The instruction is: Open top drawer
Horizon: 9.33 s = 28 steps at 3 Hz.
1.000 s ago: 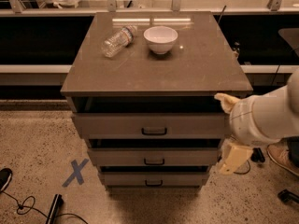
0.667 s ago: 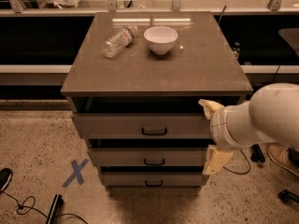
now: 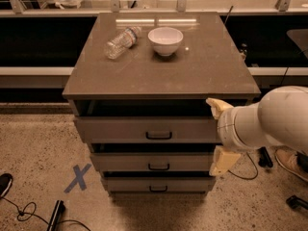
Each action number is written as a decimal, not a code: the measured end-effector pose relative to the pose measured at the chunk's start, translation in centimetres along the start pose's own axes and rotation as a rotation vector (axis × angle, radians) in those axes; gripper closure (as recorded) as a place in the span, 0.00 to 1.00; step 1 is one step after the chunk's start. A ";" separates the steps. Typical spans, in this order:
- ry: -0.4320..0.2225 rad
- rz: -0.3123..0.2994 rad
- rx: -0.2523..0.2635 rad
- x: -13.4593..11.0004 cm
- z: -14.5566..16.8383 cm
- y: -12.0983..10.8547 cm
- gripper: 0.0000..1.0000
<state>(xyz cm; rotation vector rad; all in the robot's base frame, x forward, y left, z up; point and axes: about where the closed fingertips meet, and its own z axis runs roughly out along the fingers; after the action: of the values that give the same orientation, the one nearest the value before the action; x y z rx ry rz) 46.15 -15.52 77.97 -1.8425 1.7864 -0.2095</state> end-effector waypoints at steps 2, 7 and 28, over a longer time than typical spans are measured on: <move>0.041 -0.077 -0.022 2.5 3.9 1.0 0.00; -0.020 -0.139 -0.073 5.1 15.4 -1.9 0.03; -0.163 0.035 -0.348 3.0 14.3 1.7 1.00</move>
Offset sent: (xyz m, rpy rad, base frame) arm 0.0227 -0.0241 -0.0856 -0.1132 0.0061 0.0764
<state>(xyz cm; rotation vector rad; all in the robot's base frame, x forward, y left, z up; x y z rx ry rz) 51.81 -14.33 64.41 -1.9932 1.8250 0.2748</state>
